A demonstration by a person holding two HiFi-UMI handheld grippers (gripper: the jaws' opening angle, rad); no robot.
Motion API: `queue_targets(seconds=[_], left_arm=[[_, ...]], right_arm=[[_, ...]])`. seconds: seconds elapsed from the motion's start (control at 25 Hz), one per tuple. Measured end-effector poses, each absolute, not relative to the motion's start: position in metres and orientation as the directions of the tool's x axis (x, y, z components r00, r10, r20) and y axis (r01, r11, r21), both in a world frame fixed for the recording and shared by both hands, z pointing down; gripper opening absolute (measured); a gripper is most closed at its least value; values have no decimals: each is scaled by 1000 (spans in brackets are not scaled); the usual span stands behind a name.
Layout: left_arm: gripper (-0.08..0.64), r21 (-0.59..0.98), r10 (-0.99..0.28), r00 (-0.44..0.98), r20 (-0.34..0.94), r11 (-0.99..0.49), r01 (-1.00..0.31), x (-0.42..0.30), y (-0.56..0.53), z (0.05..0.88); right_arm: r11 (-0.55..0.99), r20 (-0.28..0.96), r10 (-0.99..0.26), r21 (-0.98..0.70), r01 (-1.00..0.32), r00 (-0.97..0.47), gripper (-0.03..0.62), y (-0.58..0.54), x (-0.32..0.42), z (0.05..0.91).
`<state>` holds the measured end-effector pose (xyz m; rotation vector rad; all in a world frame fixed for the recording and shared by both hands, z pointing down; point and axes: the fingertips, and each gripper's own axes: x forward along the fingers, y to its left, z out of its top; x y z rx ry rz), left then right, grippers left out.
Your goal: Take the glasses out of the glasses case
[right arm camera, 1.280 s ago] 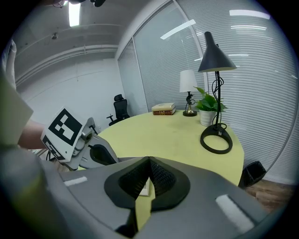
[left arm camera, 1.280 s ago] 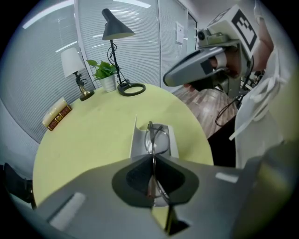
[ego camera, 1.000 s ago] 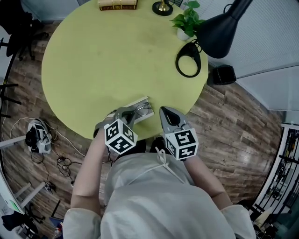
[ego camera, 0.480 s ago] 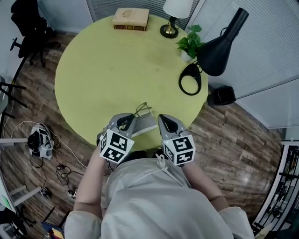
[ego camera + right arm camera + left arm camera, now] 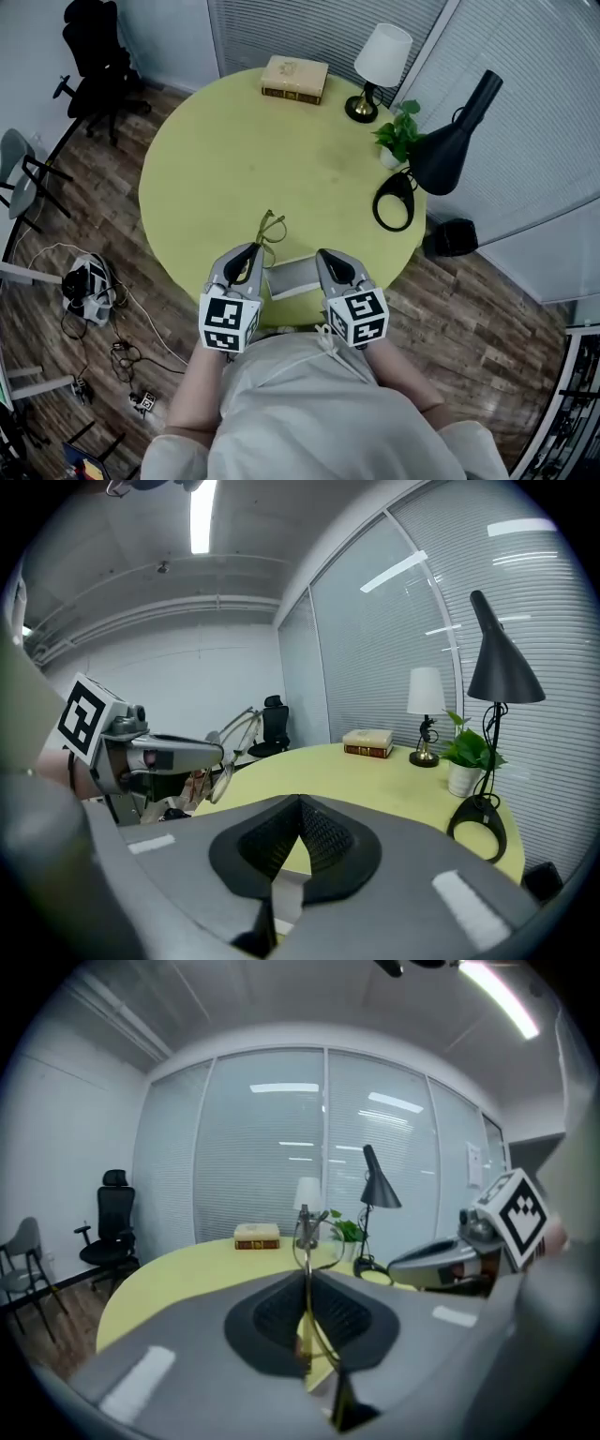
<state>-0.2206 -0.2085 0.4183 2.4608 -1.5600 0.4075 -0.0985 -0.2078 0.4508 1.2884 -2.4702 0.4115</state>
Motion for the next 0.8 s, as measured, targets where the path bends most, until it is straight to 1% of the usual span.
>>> queue_targets(seconds=[0.16, 0.28, 0.44, 0.68, 0.8], left_arm=[[15, 47, -929, 261, 264, -257, -965, -248, -204, 401], [15, 35, -947, 194, 256, -192, -981, -260, -201, 400], [15, 64, -950, 175, 257, -164, -984, -265, -199, 402], [15, 73, -949, 177, 261, -164, -984, -272, -198, 406], [15, 77, -947, 184, 262, -170, -983, -273, -199, 409]], right_arm=[[582, 354, -737, -102, -807, -576, 0, -205, -112, 436], [590, 327, -740, -105, -801, -588, 0, -205, -119, 428], [608, 315, -727, -115, -785, -610, 0, -204, -126, 425], [622, 341, -724, -55, -781, -600, -2, -203, -134, 425], [621, 338, -726, -52, -782, -599, -2, -204, -136, 426]])
